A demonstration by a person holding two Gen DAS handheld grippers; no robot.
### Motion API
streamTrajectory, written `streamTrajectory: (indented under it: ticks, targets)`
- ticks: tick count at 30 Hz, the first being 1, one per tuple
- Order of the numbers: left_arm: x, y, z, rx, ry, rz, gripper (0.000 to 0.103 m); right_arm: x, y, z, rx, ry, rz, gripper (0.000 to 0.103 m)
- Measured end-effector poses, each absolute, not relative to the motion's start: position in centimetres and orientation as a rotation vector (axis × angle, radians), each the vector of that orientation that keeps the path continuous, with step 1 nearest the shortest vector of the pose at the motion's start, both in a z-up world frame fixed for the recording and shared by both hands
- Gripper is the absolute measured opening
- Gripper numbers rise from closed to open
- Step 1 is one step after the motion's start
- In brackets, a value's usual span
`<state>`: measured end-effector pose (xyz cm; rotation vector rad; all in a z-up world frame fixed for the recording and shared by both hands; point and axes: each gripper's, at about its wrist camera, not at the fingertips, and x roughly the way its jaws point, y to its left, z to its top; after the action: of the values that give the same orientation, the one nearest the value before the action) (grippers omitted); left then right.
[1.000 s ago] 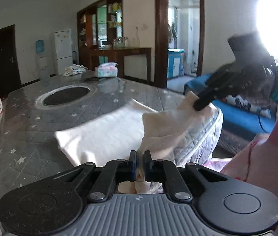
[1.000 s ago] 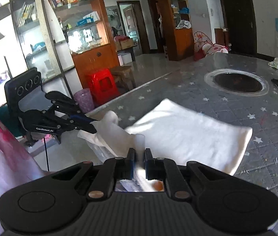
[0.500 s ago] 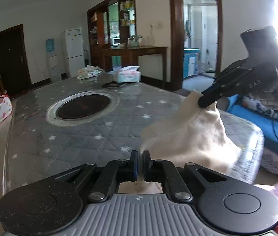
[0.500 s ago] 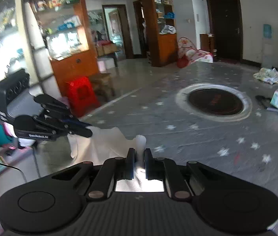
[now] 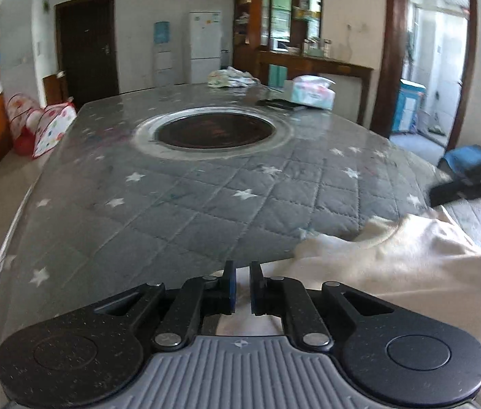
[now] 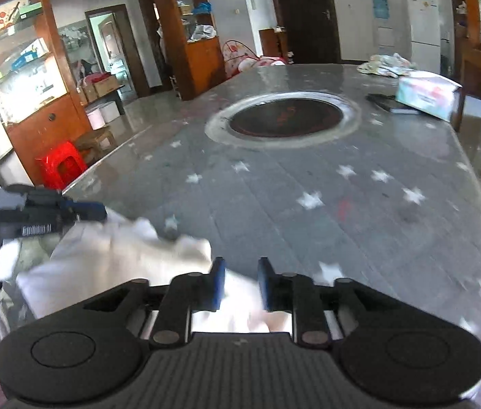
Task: Fold clothes
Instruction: 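Lay the folded sweatshirt down and smooth it with both grippers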
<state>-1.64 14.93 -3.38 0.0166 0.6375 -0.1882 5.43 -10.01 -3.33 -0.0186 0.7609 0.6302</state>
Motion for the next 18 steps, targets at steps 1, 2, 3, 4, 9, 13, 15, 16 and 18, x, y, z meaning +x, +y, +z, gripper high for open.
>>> streamTrajectory:
  ticks: [1,2,3,4,9,13,15,16,18]
  targets:
    - [-2.1,15.1,-3.0,-0.006,0.628,-0.188,0.012,4.9,-10.6,-3.3,-0.014,0.77,0.626,0.021]
    - [-2.6,15.1,-2.6,-0.025,0.622,-0.19,0.015,4.4,-11.2,-3.3,-0.01,0.778,0.622,0.021]
    - [-3.3,15.0,-2.2,-0.04,0.618,-0.191,0.016,3.8,-11.6,-3.5,-0.004,0.788,0.618,0.021]
    - [-3.9,14.7,-1.8,-0.049,0.615,-0.198,0.016,3.5,-11.8,-3.6,0.003,0.796,0.619,0.021]
    - [-6.5,12.2,-0.9,-0.08,0.617,-0.267,0.019,3.4,-11.5,-5.4,0.056,0.833,0.606,0.022]
    - [-7.8,10.4,-1.4,-0.052,0.639,-0.288,0.022,3.6,-11.2,-5.9,0.105,0.817,0.592,0.026]
    - [-8.1,9.9,-1.8,-0.052,0.654,-0.289,0.023,3.5,-11.4,-6.0,0.142,0.817,0.577,0.026]
    - [-8.2,9.7,-2.0,-0.051,0.658,-0.288,0.023,3.5,-11.5,-6.1,0.148,0.813,0.57,0.026]
    - [-8.5,9.4,-2.2,-0.049,0.661,-0.284,0.028,3.3,-11.3,-6.1,0.143,0.803,0.564,0.025]
